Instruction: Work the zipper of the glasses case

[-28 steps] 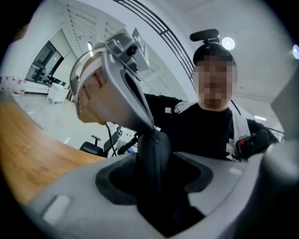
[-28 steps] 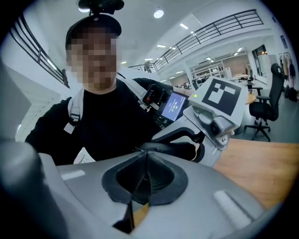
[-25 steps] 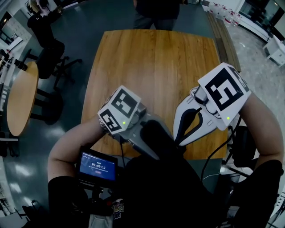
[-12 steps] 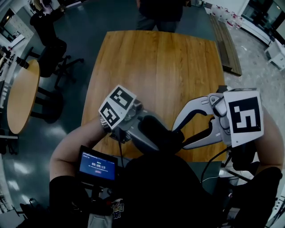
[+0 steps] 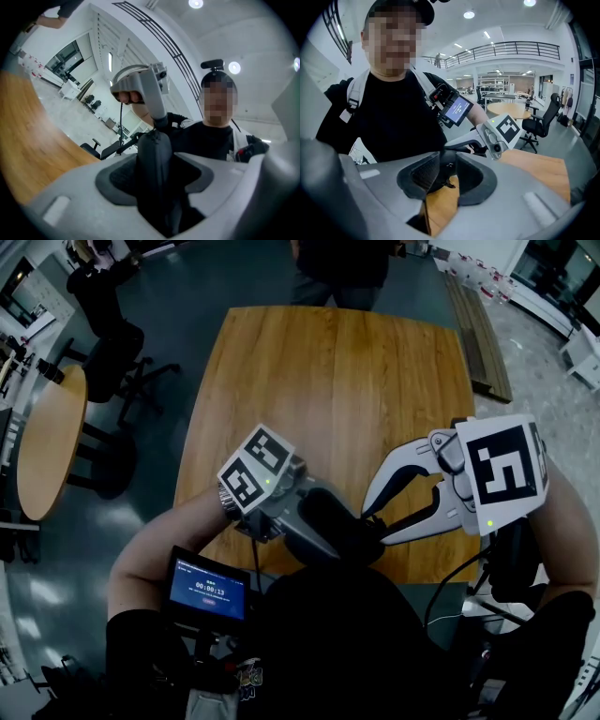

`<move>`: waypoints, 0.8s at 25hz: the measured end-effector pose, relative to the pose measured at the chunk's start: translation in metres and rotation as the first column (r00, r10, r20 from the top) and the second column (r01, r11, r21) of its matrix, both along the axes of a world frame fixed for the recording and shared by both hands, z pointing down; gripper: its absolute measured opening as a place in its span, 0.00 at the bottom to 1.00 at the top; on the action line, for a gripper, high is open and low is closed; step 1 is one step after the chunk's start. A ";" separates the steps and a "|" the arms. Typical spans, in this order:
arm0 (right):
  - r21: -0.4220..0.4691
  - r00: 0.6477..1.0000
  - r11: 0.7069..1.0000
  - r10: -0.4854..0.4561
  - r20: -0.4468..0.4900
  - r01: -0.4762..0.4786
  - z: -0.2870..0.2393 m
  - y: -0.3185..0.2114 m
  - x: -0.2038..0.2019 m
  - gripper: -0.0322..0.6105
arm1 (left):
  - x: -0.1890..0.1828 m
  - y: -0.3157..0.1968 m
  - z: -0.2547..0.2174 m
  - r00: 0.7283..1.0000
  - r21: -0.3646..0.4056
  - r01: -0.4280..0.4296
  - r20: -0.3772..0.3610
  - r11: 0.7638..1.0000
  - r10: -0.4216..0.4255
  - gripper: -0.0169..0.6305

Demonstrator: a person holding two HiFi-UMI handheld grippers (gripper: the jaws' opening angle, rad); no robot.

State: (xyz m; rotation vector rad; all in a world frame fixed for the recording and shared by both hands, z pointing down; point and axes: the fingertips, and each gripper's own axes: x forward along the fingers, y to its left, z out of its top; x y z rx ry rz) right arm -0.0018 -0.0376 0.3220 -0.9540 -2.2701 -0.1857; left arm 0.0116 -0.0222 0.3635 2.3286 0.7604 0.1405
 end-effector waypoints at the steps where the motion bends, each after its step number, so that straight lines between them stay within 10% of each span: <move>1: -0.010 1.000 1.000 -0.001 -0.002 0.001 0.002 -0.001 -0.001 0.22 | 0.000 0.001 0.003 1.000 0.006 -0.002 0.011 1.000 0.002 0.40; 14: -0.272 0.968 0.959 -0.144 -0.206 0.085 0.038 0.017 0.002 0.31 | -0.003 0.022 0.014 0.981 0.141 -0.154 0.137 0.978 0.135 0.40; 20: -0.287 0.971 0.951 -0.167 -0.169 0.114 0.038 0.017 0.007 0.17 | -0.003 0.021 0.021 0.983 0.111 -0.143 0.134 0.983 0.128 0.40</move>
